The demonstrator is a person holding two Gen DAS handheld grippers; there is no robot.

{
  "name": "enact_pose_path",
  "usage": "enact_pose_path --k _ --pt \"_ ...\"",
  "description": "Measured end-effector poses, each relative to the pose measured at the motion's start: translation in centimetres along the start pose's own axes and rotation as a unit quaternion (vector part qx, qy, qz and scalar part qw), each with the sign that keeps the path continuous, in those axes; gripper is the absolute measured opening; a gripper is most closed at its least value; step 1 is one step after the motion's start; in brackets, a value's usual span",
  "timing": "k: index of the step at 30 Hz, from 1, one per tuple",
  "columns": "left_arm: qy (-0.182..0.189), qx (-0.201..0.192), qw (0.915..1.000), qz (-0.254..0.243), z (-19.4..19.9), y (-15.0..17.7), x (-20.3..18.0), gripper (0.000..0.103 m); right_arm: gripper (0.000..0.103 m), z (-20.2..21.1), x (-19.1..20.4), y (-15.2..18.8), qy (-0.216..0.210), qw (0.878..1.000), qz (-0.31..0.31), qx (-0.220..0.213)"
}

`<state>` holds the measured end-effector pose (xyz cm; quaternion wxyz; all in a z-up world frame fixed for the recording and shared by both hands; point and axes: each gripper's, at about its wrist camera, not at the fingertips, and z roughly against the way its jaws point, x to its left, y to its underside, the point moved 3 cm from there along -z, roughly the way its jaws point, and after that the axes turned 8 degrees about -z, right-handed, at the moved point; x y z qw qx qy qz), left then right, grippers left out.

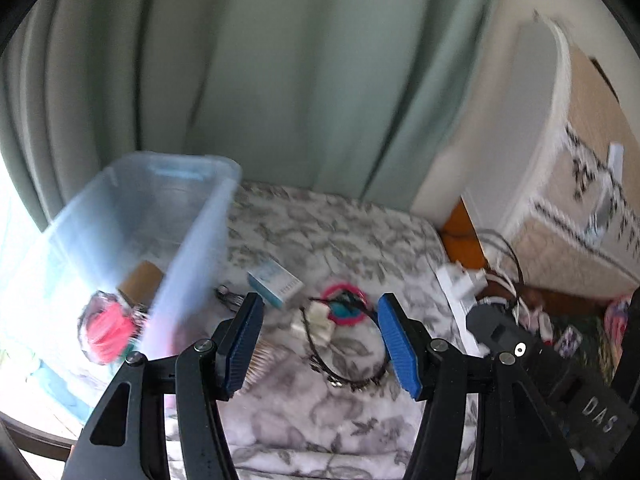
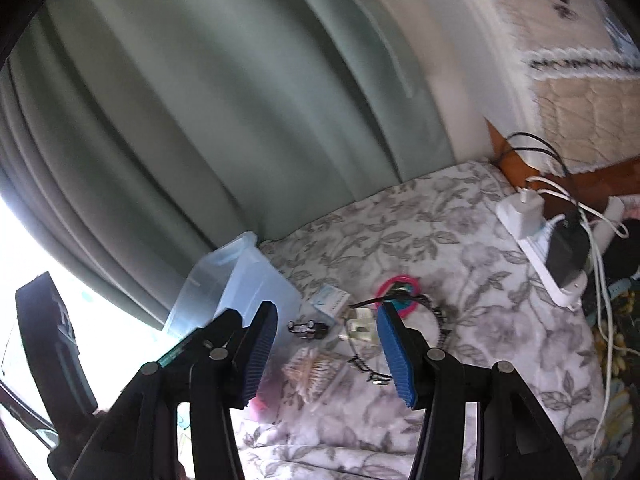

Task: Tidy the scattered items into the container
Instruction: 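Withdraw both tools from the box toward the cotton swabs and headband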

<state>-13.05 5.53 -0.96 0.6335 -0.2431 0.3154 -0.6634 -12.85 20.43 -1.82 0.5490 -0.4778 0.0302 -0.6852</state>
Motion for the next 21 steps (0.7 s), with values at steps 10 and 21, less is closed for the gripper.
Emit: enact_pose_path --k 10,21 --pt "-0.016 0.042 0.9989 -0.011 -3.8 2.3 -0.7 0.061 0.056 -1.7 -5.8 0.2 0.039 0.998 -0.041 0.014" --pt "-0.073 0.101 0.9916 -0.036 -7.7 5.1 1.1 0.061 0.056 -8.2 -10.2 3.2 0.079 0.991 -0.057 0.092"
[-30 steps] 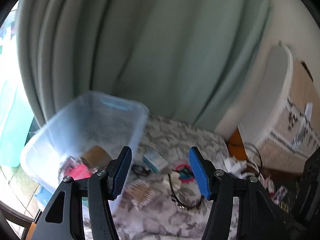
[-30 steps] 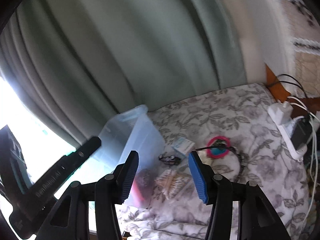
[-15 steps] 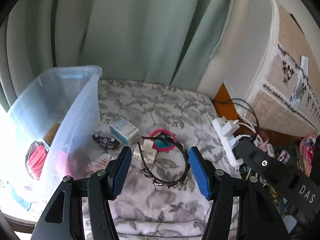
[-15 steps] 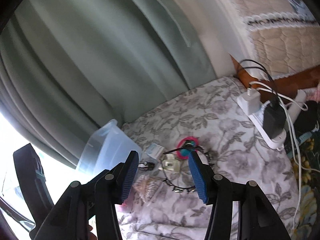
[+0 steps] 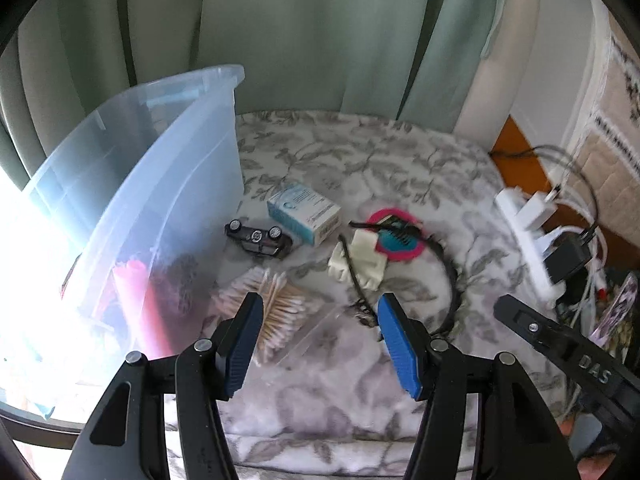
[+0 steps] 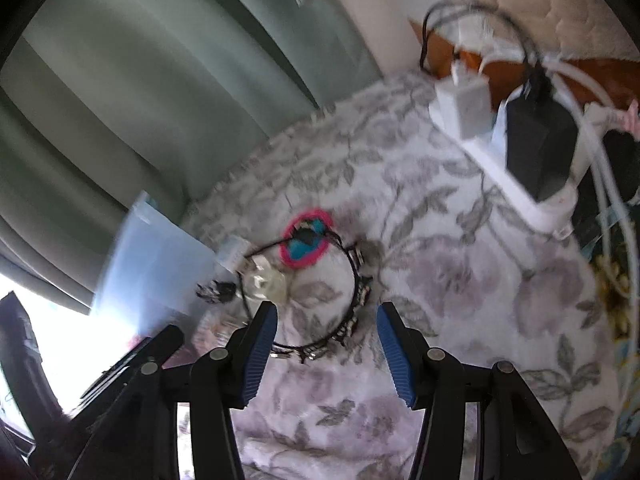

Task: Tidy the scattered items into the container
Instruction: 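Withdraw both tools from the box toward the cotton swabs and headband, then grasp the cotton swab bag with the left tool while the right tool grasps the beaded headband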

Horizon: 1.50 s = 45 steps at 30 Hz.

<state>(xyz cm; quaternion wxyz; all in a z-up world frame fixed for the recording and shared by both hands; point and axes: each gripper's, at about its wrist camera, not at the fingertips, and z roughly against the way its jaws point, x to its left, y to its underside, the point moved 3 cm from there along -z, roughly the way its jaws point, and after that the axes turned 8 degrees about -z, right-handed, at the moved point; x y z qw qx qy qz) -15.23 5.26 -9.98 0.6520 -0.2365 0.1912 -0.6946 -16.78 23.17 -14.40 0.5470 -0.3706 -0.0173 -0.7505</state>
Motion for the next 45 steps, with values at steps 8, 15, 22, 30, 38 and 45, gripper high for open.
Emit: enact_pose_path --k 8,15,22,30,38,45 --pt "-0.020 0.032 0.9993 0.006 -2.8 1.2 2.2 0.061 0.056 -4.9 -0.4 0.5 0.072 0.996 0.018 0.042" --pt "-0.003 0.038 0.9987 -0.034 -3.9 1.5 1.3 0.061 0.030 -6.0 -1.1 0.2 0.106 0.993 0.029 0.037" --pt "-0.019 0.064 0.9958 -0.063 -5.7 2.4 0.8 0.061 0.013 -4.3 -2.4 -0.6 0.109 0.994 0.013 0.013" --pt "-0.055 0.090 0.9903 -0.091 -7.9 2.5 0.2 0.063 0.012 -2.1 -5.4 -1.9 0.115 0.993 -0.036 -0.009" --pt "-0.069 0.092 0.9894 -0.089 -8.4 2.4 0.2 0.069 0.012 -1.7 -5.5 -1.4 0.115 0.993 -0.035 -0.007" --pt "-0.083 0.084 0.9904 -0.073 -7.8 2.4 0.7 0.048 0.012 -1.9 -5.1 -0.9 0.108 0.994 -0.033 -0.004"
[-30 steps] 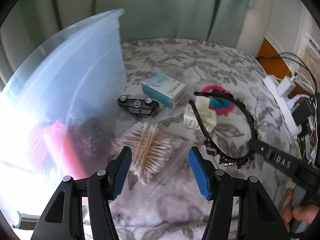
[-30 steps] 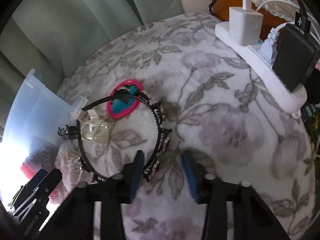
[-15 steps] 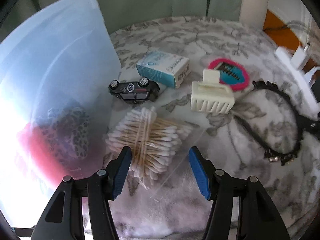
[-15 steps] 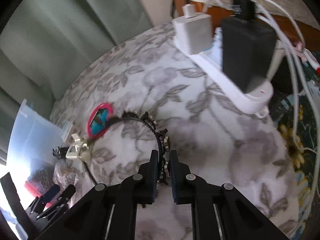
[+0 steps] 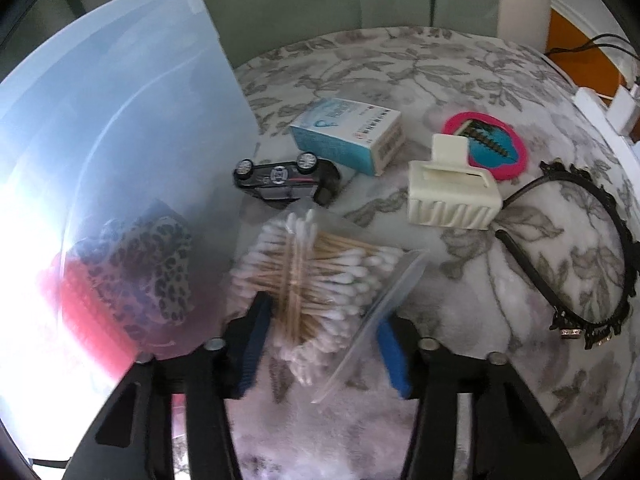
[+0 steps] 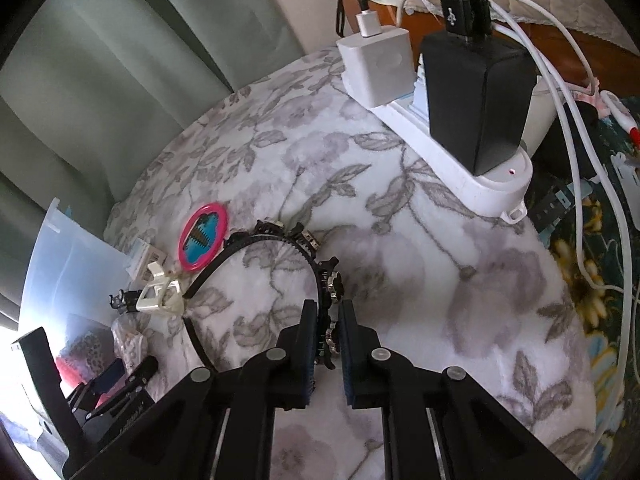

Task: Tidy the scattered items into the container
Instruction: 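Grasp the cotton swab bag with the left tool while the right tool grasps the beaded headband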

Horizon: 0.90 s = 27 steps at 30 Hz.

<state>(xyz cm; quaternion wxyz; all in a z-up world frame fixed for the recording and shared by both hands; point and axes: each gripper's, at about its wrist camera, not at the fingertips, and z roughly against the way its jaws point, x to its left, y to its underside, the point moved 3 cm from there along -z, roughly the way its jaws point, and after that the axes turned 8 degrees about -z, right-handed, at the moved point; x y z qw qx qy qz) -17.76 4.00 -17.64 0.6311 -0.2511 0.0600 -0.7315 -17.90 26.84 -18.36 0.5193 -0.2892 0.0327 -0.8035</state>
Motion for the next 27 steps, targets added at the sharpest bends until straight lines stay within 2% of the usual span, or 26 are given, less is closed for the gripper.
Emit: enact_pose_path --k 3,7,12,21,23,25,26,27 --pt "-0.001 -0.004 1.0000 0.008 0.3 0.1 0.4 0.041 0.012 0.2 0.3 0.3 -0.003 1.000 0.003 0.001" --pt "-0.001 -0.015 0.9998 0.016 1.2 0.2 0.9 0.035 0.006 0.8 0.4 0.4 -0.010 1.000 0.001 -0.009" --pt "0.011 -0.025 0.9992 0.029 2.3 0.3 1.6 0.034 0.005 1.8 0.8 0.1 -0.011 1.000 0.005 -0.024" --pt "0.055 -0.056 0.9962 0.039 4.1 -0.3 2.5 0.033 0.010 1.0 -0.9 0.5 0.008 0.999 -0.037 -0.006" --pt "0.065 -0.064 0.9949 0.042 4.7 -1.0 2.4 0.033 0.013 0.8 -1.0 0.6 0.011 0.999 -0.039 -0.004" --pt "0.075 -0.071 0.9936 0.045 5.4 -1.3 2.5 0.033 0.026 0.6 -0.9 0.6 0.016 0.999 -0.038 -0.005" --pt "0.080 -0.075 0.9929 0.047 5.7 -1.4 2.6 0.033 0.036 0.4 -0.8 0.6 0.016 0.999 -0.039 -0.005" --pt "0.083 -0.077 0.9923 0.048 5.9 -1.6 2.8 0.033 0.041 0.2 -0.7 0.6 0.016 0.999 -0.042 -0.005"
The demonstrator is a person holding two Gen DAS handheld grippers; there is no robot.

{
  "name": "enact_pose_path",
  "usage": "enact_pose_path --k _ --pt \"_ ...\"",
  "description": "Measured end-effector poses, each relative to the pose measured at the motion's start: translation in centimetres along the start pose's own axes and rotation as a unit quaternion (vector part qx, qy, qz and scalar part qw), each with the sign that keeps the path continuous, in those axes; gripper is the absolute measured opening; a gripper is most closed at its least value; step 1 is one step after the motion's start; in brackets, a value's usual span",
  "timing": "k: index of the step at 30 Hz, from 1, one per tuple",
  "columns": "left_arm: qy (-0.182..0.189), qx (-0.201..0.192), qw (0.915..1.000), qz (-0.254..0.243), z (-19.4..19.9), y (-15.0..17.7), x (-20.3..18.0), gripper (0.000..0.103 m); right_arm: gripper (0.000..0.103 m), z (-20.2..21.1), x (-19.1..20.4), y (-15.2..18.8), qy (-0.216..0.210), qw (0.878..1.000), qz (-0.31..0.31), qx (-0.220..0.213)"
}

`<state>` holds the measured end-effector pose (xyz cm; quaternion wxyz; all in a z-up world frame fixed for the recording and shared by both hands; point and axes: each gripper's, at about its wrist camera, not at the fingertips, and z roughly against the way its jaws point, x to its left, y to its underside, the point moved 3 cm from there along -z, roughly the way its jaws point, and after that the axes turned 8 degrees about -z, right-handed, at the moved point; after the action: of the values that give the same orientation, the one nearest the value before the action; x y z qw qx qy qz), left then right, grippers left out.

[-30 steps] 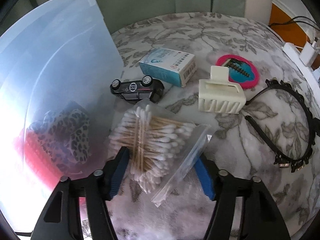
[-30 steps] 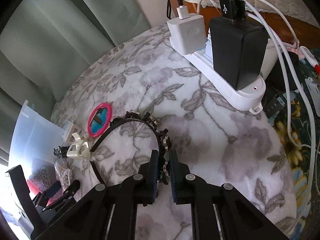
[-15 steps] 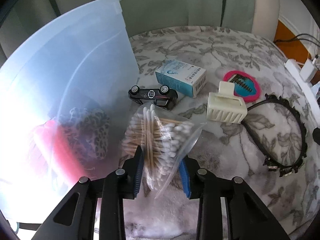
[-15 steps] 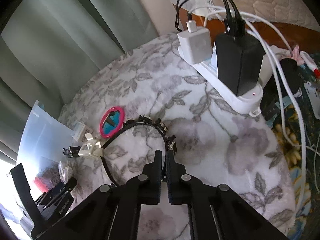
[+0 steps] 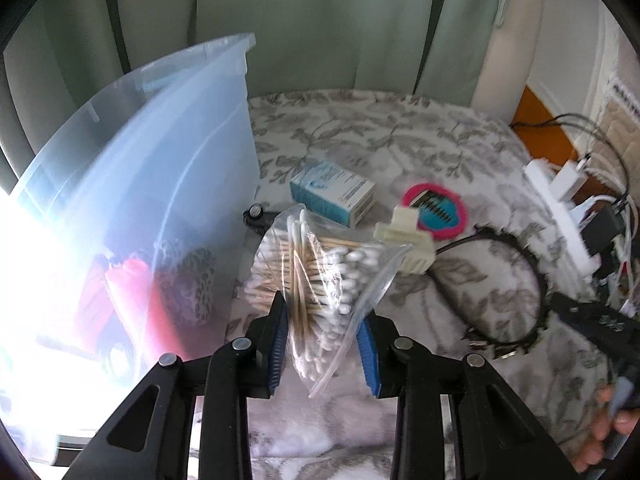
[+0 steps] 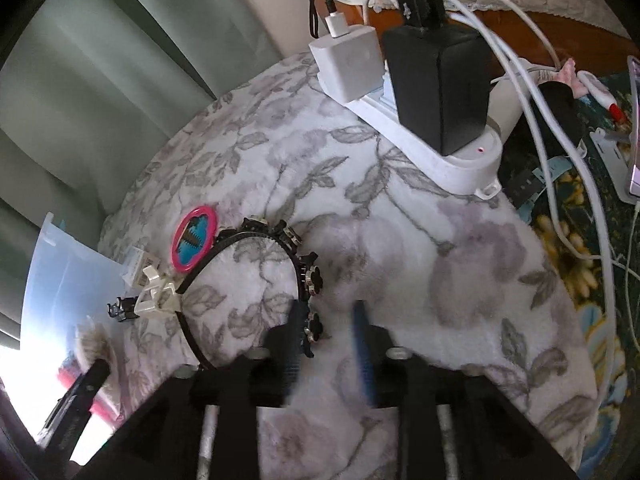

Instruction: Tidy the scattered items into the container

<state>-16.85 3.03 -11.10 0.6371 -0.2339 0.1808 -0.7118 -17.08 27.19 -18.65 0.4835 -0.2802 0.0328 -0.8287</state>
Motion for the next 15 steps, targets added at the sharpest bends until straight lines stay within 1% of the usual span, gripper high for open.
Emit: enact_pose_path --k 3,5,6,8,10,11,13,14,15 --pt "0.014 -0.005 0.9999 0.006 0.8 -0.3 0.2 0.033 0.041 -0.8 0.7 0.3 -0.008 1.000 -0.005 -0.004" --pt "0.024 -0.006 0.9996 0.015 1.0 -0.6 0.4 0.033 0.041 -1.5 1.8 0.3 -0.012 1.000 0.010 -0.006" --pt "0.030 -0.006 0.9993 0.022 1.1 -0.7 0.6 0.033 0.043 -1.8 2.3 0.3 -0.009 1.000 0.017 -0.007" --pt "0.038 -0.008 0.9986 0.037 1.5 -1.0 1.0 0.033 0.043 -2.4 2.8 0.1 0.008 0.999 0.030 -0.013" --pt "0.040 -0.018 0.9982 0.040 2.2 -1.2 1.2 0.033 0.043 -2.6 2.9 -0.2 0.013 0.999 0.027 -0.021" --pt "0.040 -0.026 0.9982 0.038 2.7 -1.5 1.1 0.033 0.040 -2.6 2.8 -0.3 0.015 0.999 0.025 -0.026" --pt "0.048 -0.037 0.9974 0.039 3.3 -2.0 1.1 0.033 0.040 -2.7 2.6 -0.6 0.017 0.999 0.022 -0.033" --pt "0.053 -0.042 0.9969 0.041 3.6 -2.2 1.1 0.033 0.038 -2.8 2.5 -0.7 0.017 0.999 0.022 -0.036" --pt "0.056 -0.044 0.9966 0.041 3.8 -2.3 1.1 0.033 0.033 -2.8 2.4 -0.8 0.019 0.999 0.020 -0.039"
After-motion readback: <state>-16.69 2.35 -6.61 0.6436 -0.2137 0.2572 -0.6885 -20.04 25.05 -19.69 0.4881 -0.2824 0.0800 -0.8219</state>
